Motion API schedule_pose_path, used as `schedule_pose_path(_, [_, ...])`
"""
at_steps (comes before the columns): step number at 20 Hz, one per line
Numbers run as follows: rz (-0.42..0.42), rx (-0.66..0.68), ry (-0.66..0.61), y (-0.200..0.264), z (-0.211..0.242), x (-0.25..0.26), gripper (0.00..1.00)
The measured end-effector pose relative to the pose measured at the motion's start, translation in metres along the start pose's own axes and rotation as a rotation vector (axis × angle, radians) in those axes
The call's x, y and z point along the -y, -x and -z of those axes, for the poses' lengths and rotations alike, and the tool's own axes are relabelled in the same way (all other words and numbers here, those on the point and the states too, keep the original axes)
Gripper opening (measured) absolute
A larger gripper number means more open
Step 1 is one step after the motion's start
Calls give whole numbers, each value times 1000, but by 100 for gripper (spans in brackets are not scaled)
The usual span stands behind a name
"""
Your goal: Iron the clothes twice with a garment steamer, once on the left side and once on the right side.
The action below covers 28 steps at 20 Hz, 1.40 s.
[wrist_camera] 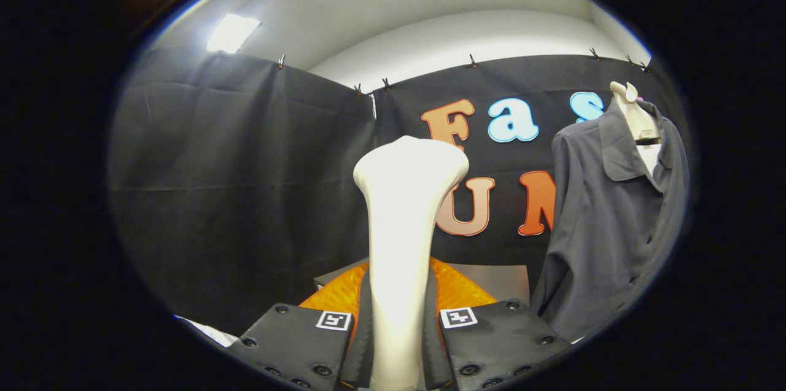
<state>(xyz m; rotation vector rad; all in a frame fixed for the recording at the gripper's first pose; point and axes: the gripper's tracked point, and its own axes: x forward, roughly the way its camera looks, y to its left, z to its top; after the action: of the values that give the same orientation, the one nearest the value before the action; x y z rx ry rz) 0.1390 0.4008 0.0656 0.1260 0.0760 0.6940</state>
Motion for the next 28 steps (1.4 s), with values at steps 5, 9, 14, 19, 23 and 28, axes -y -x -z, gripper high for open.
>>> schedule_pose_path(5, [67,42,-10,59,-8,28,39])
schedule_pose_path(9, [166,59,-3,99,-9,78,39])
schedule_pose_path(14, [262,56,6,139,-2,139,39])
schedule_pose_path(19, [313,60,-13,168,1,193,39])
schedule_pose_path(23, [350,64,-2,178,5,233,39])
schedule_pose_path(28, [377,63,-1,169,21,265,39])
